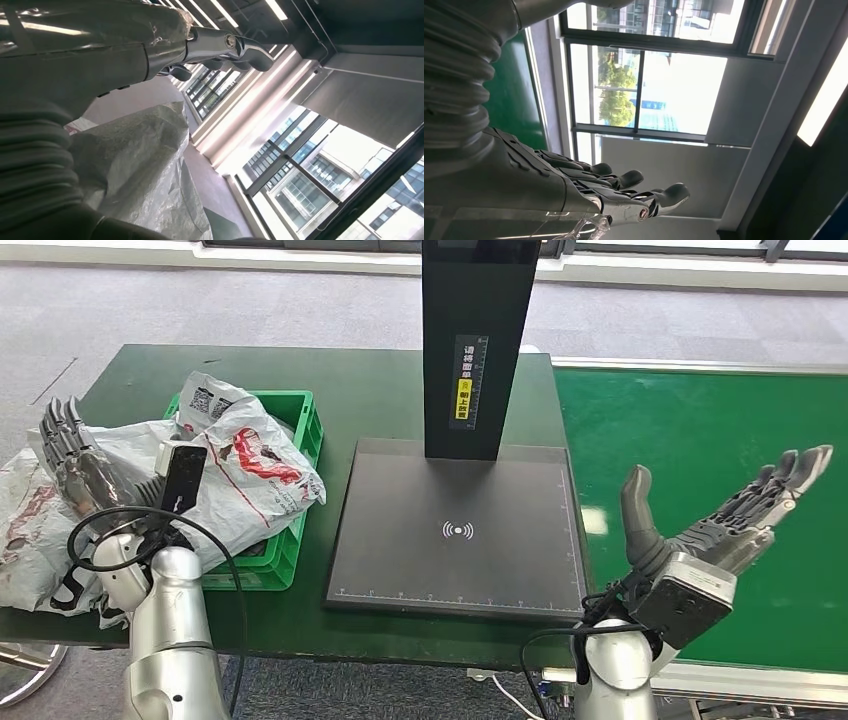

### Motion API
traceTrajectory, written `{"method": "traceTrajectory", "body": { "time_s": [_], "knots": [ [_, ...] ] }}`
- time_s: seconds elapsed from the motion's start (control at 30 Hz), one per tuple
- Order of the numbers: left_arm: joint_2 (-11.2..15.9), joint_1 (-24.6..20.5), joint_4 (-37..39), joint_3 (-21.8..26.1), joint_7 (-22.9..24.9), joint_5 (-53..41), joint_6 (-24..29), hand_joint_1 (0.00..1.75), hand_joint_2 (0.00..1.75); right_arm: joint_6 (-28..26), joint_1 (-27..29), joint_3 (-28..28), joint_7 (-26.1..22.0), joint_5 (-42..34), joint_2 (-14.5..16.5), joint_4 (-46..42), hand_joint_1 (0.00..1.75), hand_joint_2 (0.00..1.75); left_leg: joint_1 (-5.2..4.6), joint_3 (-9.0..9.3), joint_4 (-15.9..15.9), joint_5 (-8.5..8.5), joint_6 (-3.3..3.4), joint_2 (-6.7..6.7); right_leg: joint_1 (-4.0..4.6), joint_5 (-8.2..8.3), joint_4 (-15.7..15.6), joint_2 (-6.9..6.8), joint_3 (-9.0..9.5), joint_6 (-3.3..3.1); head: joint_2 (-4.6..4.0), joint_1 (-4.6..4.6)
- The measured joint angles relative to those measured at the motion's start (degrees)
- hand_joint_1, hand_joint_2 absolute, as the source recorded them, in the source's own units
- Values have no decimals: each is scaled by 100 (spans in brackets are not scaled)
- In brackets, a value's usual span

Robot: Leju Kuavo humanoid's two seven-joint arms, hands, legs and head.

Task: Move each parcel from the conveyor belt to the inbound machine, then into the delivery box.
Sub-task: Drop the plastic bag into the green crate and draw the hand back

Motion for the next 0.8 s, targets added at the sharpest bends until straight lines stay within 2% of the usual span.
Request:
{"method": "traceTrajectory", "body": {
  "time_s": [0.3, 0.6, 0.73, 0.8],
  "knots": [
    [-39, -137, 112, 477, -776, 646, 0, 0, 0, 0, -8, 1, 0, -12, 0, 52, 0, 175, 0, 0, 0, 0, 0, 0, 0, 0, 0, 0, 0, 0, 0, 1],
    [-55, -207, 234, 737, -938, 774, 0, 0, 0, 0, -15, 3, 0, -32, 0, 114, 0, 175, 0, 0, 0, 1, 0, 0, 0, 0, 0, 0, 0, 0, 0, 0],
    [-76, -252, 400, 791, -1234, 1646, -1, 0, 175, 0, -23, 7, 0, -31, 0, 153, 0, 175, -2, 1, 0, 0, 0, -1, -2, 0, -1, 0, -1, 0, 0, 1],
    [-91, -205, 586, 599, -1284, 2800, -40, 0, 175, 0, -29, 8, 0, -44, 0, 194, 0, 175, -3, 1, 0, 0, 0, -2, -3, 0, -1, -1, 0, 0, 0, 1]
  ]
}}
